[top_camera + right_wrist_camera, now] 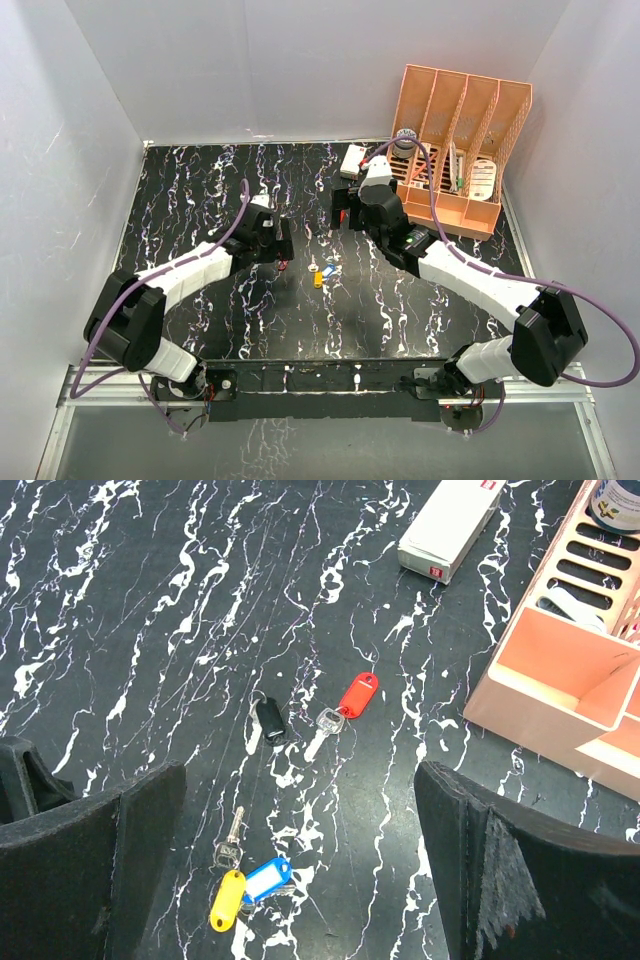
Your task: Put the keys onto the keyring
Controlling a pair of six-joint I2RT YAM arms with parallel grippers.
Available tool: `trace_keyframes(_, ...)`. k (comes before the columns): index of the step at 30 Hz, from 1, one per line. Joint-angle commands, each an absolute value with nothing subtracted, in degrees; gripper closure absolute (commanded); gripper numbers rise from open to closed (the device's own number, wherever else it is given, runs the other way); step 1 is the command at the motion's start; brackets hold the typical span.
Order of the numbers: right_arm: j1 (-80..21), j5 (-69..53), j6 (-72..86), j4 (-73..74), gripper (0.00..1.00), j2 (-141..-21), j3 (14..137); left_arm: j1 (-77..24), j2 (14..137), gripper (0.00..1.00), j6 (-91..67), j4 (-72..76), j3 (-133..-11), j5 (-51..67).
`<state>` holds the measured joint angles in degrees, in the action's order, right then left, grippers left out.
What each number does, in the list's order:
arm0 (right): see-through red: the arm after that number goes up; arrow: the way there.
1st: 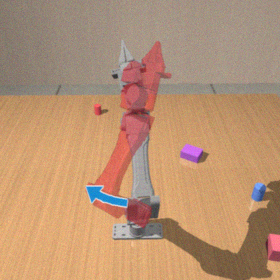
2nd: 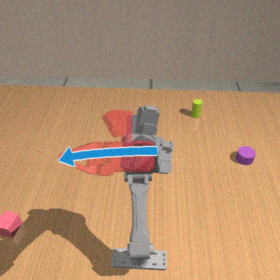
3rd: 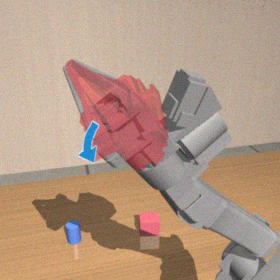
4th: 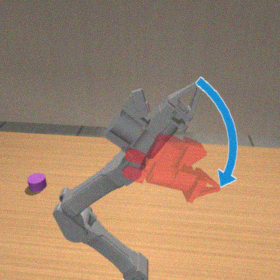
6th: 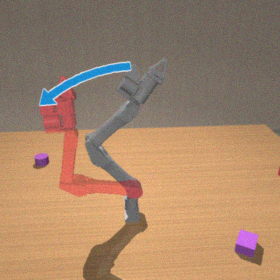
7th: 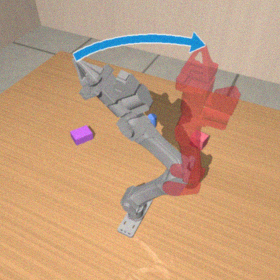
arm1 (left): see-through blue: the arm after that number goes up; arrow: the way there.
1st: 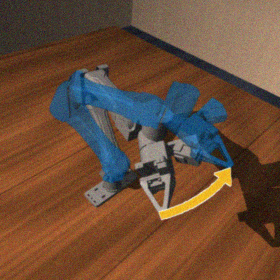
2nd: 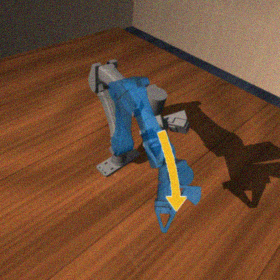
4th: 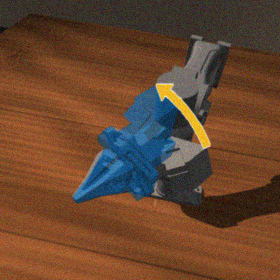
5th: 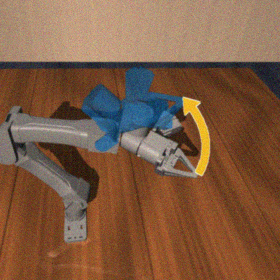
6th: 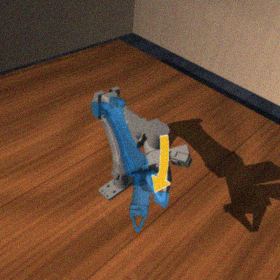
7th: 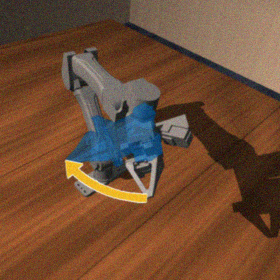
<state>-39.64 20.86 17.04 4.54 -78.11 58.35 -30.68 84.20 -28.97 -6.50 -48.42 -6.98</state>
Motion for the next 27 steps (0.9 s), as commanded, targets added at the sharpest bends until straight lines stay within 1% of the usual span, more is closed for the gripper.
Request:
trace_keyframes(1,-39.4,21.2,17.8,3.2,0.02,-75.5,58.7,-31.5,85.5,0.09,-28.0,-7.3,-51.1,-9.5)
trace_keyframes(12,-39.4,21.5,16.8,2.4,0.02,-74.0,57.7,-33.6,90.2,0.1,-27.7,-8.4,-53.5,-13.9)
trace_keyframes(27,-39.3,21.3,17.4,3.0,0.02,-74.0,58.2,-34.2,89.1,0.1,-27.7,-8.3,-53.4,-13.6)
